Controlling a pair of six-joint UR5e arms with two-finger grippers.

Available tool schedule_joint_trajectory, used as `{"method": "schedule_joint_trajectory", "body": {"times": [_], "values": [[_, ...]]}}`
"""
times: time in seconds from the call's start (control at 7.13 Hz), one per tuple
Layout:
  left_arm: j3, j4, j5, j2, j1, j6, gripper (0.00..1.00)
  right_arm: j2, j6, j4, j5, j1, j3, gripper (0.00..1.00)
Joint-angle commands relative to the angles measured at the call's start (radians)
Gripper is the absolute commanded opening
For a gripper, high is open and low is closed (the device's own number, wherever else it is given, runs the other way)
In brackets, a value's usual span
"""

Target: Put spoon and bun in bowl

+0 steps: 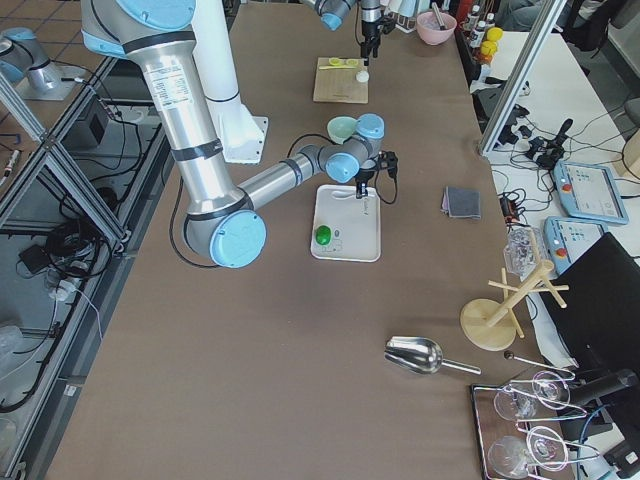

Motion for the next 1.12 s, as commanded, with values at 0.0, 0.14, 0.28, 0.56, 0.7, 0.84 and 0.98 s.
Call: {"method": "schedule_joint_trajectory", "body": {"times": [0.0,0.14,0.28,0.56,0.7,0.84,0.98], "values": [[0.014,0.001,0.057,0.007,0.057,-0.004,0.98,0.062,0.081,-0.002,0.006,0.002,0.008,0.00],[0.028,0.001,0.063,0.008,0.076,-0.003,0.98,0.079,0.086,-0.002,0.011,0.000,0.009,0.00],[0.026,0.000,0.063,0.031,0.081,-0.001,0.98,0.102,0.104,-0.003,0.011,0.000,0.015,0.00],[0.026,-0.048,0.063,0.068,0.081,-0.006,0.85,0.112,0.143,-0.003,0.011,-0.004,0.037,0.00],[0.023,-0.049,0.063,0.068,0.081,-0.006,0.50,0.113,0.143,-0.003,0.009,-0.004,0.041,0.00],[0.020,-0.051,0.060,0.068,0.084,-0.006,0.23,0.125,0.149,-0.015,0.009,-0.006,0.041,0.00],[0.014,-0.051,0.054,0.067,0.084,-0.006,0.01,0.165,0.160,-0.062,0.009,-0.006,0.041,0.00]]}}
